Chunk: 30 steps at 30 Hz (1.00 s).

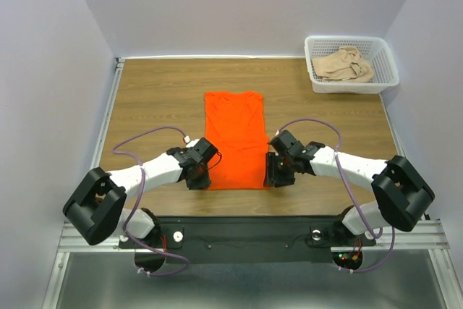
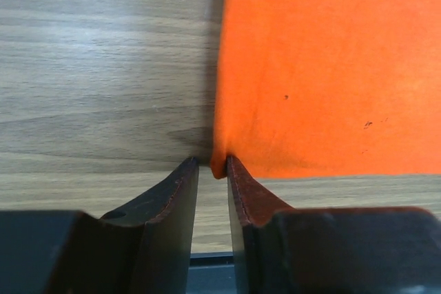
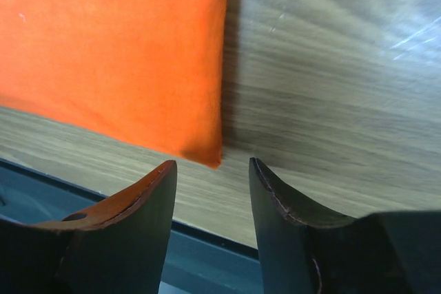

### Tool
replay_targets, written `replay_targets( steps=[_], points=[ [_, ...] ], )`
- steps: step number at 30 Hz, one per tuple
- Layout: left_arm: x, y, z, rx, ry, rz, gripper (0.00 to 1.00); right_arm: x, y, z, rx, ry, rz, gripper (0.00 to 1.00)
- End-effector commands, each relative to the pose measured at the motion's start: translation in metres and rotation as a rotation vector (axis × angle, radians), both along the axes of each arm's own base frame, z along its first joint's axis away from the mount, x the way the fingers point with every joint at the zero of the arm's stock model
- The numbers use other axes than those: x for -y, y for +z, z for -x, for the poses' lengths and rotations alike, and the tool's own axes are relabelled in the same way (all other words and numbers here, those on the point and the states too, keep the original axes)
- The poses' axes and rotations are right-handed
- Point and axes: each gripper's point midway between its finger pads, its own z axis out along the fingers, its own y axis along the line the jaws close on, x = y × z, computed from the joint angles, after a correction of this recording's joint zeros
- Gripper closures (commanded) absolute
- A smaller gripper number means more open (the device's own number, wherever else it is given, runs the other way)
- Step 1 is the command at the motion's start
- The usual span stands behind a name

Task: Fold and stack the t-shirts
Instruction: Fold the tshirt

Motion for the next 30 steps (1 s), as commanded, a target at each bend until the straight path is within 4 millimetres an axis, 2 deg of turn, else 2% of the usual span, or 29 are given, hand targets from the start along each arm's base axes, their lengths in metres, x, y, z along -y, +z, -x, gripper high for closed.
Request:
replay_targets(
  steps=[1,9,19,24,26,30],
  points=[
    [-0.007,-0.012,0.010,-0.033,-0.020,-0.077,0.66,-0.001,0.001,-0.009,0.027,-0.072,0.032,0.49],
    [-0.007,-0.015,0.010,-0.041,-0.045,-0.100,0.77,-0.003,-0.004,-0.008,0.014,-0.093,0.075,0.50],
    [-0.001,-0.013,0.010,-0.047,-0.099,-0.080,0.91,-0.004,-0.012,-0.007,0.000,-0.111,0.154,0.56],
    [0.000,-0.011,0.012,-0.054,-0.126,-0.068,0.93,0.001,-0.027,0.003,-0.028,-0.111,0.239,0.57],
    [0.000,-0.011,0.012,-0.052,-0.139,-0.067,0.97,0.007,-0.036,0.009,-0.042,-0.118,0.286,0.58],
    [-0.001,-0.011,0.012,-0.045,-0.154,-0.073,0.98,0.018,-0.048,0.019,-0.057,-0.137,0.356,0.61]
  ],
)
